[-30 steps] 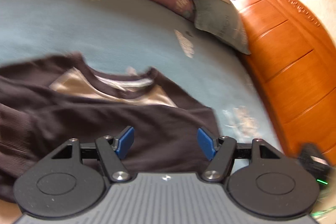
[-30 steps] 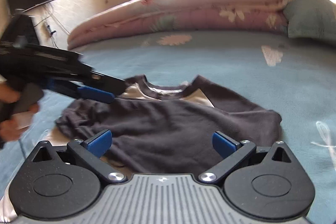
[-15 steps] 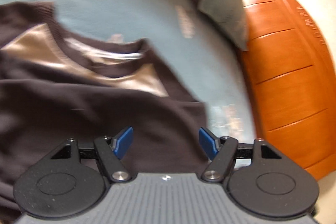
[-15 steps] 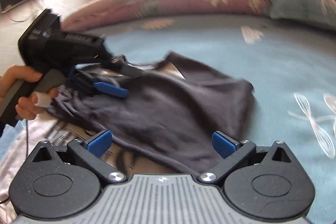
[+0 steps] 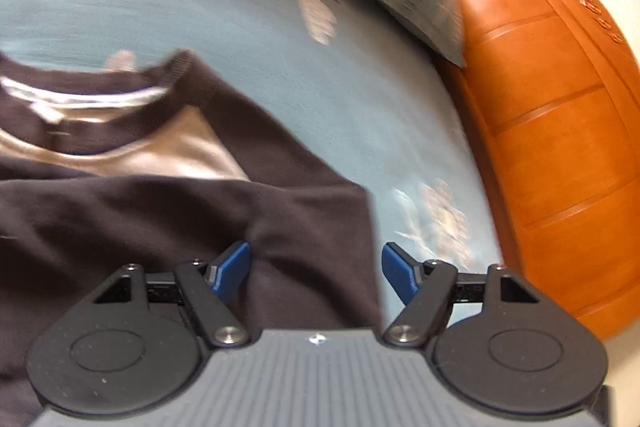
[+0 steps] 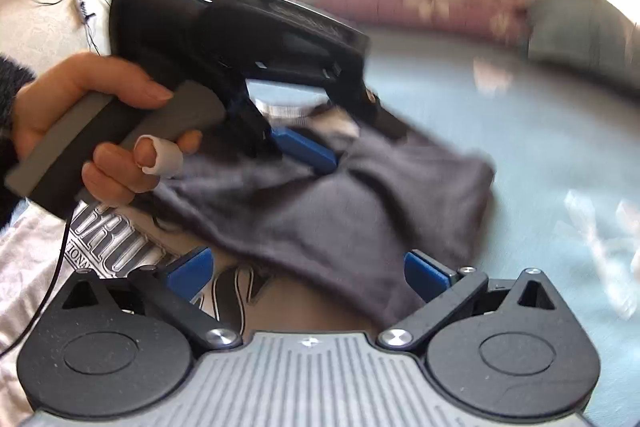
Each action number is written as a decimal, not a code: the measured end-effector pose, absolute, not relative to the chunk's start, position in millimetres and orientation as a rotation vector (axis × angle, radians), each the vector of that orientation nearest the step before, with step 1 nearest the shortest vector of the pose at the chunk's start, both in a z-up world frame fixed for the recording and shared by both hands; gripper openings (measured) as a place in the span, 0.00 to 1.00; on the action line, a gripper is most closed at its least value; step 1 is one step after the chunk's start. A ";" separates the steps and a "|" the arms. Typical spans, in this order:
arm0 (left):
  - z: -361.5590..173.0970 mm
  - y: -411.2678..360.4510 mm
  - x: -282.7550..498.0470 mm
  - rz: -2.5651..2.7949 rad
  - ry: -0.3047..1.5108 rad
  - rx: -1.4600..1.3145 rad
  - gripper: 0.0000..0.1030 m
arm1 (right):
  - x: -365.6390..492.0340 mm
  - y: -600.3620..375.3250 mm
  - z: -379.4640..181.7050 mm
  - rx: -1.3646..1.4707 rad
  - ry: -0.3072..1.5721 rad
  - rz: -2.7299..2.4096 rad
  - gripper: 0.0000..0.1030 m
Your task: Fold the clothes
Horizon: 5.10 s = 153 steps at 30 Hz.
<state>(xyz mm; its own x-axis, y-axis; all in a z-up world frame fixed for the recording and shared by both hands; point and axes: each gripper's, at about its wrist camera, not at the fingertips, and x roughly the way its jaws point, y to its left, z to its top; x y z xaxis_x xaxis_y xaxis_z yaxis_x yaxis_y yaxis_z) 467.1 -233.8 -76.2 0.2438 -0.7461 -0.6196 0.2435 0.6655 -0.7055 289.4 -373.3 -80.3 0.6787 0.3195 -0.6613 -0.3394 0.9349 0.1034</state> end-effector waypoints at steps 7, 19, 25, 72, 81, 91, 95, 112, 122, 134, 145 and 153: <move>-82.6 -241.7 462.3 -0.701 1.143 -0.468 0.75 | 281.1 -371.8 -97.6 -0.043 0.751 0.354 1.00; -86.3 -303.0 476.3 -0.813 1.176 -0.419 0.76 | 275.1 -372.0 -107.0 -0.045 0.739 0.324 1.00; -96.2 -323.3 499.3 -0.749 1.118 -0.481 0.76 | 282.5 -373.7 -110.6 -0.023 0.740 0.313 1.00; -55.0 6.7 187.3 -0.468 0.883 -0.185 0.87 | 114.8 -299.5 -102.8 -0.005 0.848 0.071 1.00; -37.8 -22.5 318.7 -0.410 0.775 -0.153 0.87 | 114.4 -296.3 -103.3 -0.006 0.838 0.053 1.00; -85.8 -32.0 399.9 -0.406 0.834 -0.313 0.83 | 117.4 -296.1 -103.0 -0.009 0.852 0.061 1.00; -80.0 -24.8 395.5 -0.387 0.858 -0.335 0.83 | 117.1 -297.2 -102.9 -0.011 0.855 0.068 1.00; -65.5 -63.7 405.5 -0.383 0.928 -0.252 0.82 | 120.5 -296.7 -101.6 -0.022 0.871 0.083 1.00; 10.8 -60.7 253.6 -0.570 0.850 -0.025 0.88 | 101.5 -304.7 -70.4 0.055 0.876 0.138 1.00; -84.9 -12.3 116.8 -0.516 0.975 -0.086 0.88 | 60.3 -289.0 -95.3 0.032 0.946 0.131 1.00; -75.0 7.5 78.5 -0.428 1.023 -0.117 0.89 | 52.0 -281.1 -101.9 -0.006 0.887 0.082 1.00; -86.9 -15.1 72.5 -0.442 1.019 -0.071 0.94 | 48.9 -292.8 -89.2 0.059 0.877 0.112 1.00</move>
